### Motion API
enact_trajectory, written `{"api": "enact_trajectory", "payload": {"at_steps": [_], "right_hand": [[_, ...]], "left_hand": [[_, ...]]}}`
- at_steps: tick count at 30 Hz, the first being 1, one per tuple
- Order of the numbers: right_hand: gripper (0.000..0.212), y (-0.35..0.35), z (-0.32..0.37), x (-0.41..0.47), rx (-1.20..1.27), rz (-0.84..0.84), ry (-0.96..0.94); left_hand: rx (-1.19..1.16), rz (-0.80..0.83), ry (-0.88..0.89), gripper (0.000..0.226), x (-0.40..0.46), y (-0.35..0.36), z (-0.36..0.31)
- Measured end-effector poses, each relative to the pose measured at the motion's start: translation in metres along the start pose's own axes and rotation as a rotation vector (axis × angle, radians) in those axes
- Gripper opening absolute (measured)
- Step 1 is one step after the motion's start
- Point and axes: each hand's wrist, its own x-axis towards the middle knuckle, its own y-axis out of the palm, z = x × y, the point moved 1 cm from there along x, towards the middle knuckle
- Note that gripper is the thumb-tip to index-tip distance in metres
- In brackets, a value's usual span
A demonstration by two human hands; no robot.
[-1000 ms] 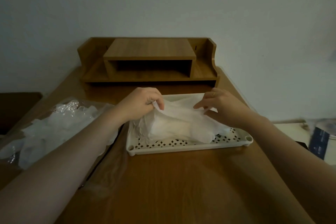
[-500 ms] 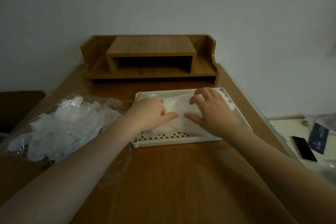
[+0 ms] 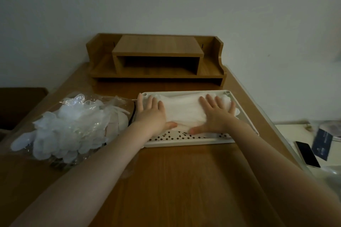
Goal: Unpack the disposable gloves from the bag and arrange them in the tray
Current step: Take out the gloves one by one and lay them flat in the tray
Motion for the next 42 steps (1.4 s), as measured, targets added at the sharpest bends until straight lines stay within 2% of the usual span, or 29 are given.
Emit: {"api": "enact_trajectory", "payload": {"at_steps": [2, 4, 6, 9, 11, 13, 15, 16, 18, 20, 22, 25, 28, 29, 31, 35, 39, 42], "right_hand": [[0.127, -0.007, 0.005, -0.009, -0.037, -0.086, -0.023], [0.122, -0.016, 0.022, -0.019, -0.013, -0.294, -0.106], [0.099, -0.027, 0.054, -0.03, 0.148, -0.474, -0.302], [0.043, -0.036, 0.106, -0.042, 0.322, -0.56, -0.653], [0.023, -0.032, 0.138, -0.042, 0.278, -0.429, -0.736], [0.021, -0.023, 0.166, -0.032, 0.153, -0.312, -0.7], [0.019, -0.017, 0.188, -0.019, 0.083, -0.221, -0.562], [0.019, -0.017, 0.196, -0.012, 0.054, -0.175, -0.479], [0.023, -0.018, 0.207, -0.001, 0.059, -0.133, -0.36], [0.025, -0.016, 0.216, 0.011, 0.146, -0.133, -0.277], [0.026, -0.013, 0.222, 0.02, 0.168, -0.155, -0.2], [0.033, -0.008, 0.229, 0.032, 0.146, -0.175, -0.085], [0.017, -0.007, 0.232, 0.037, 0.119, -0.181, -0.041], [0.013, -0.007, 0.231, 0.039, 0.177, -0.186, -0.038], [0.023, -0.009, 0.223, 0.04, 0.373, -0.204, -0.064], [0.02, -0.024, 0.205, 0.021, 0.867, -0.252, -0.136], [0.023, -0.035, 0.195, 0.001, 1.304, -0.2, -0.142], [0.026, -0.036, 0.186, -0.001, 1.634, -0.084, -0.094]], "left_hand": [[-0.116, -0.06, 0.117, 0.083, -0.012, -0.01, 0.002], [-0.296, -0.231, 0.272, 0.062, -0.03, -0.021, 0.01], [-0.497, -0.417, 0.345, 0.047, -0.046, -0.028, 0.023], [-0.678, -0.541, 0.255, 0.041, -0.056, -0.024, 0.047], [-0.667, -0.588, 0.122, 0.046, -0.059, -0.018, 0.062], [-0.585, -0.571, -0.036, 0.055, -0.06, -0.01, 0.08], [-0.473, -0.465, -0.178, 0.062, -0.06, -0.001, 0.095], [-0.434, -0.4, -0.234, 0.059, -0.058, 0.004, 0.102], [-0.435, -0.314, -0.305, 0.04, -0.055, 0.01, 0.109], [-0.526, -0.296, -0.312, 0.018, -0.051, 0.013, 0.117], [-0.727, -0.331, -0.283, 0.008, -0.05, 0.01, 0.124], [-0.976, -0.439, -0.239, 0.006, -0.051, 0.0, 0.133], [-1.057, -0.488, -0.225, 0.007, -0.052, 0.0, 0.134], [-1.068, -0.502, -0.228, 0.008, -0.051, 0.001, 0.135], [-1.041, -0.531, -0.214, 0.01, -0.051, 0.005, 0.133], [-0.7, -0.647, -0.174, 0.022, -0.047, 0.015, 0.126], [-0.642, -0.442, -0.135, 0.02, -0.042, 0.02, 0.12], [-0.547, -0.287, -0.152, 0.023, -0.041, 0.024, 0.118]]}}
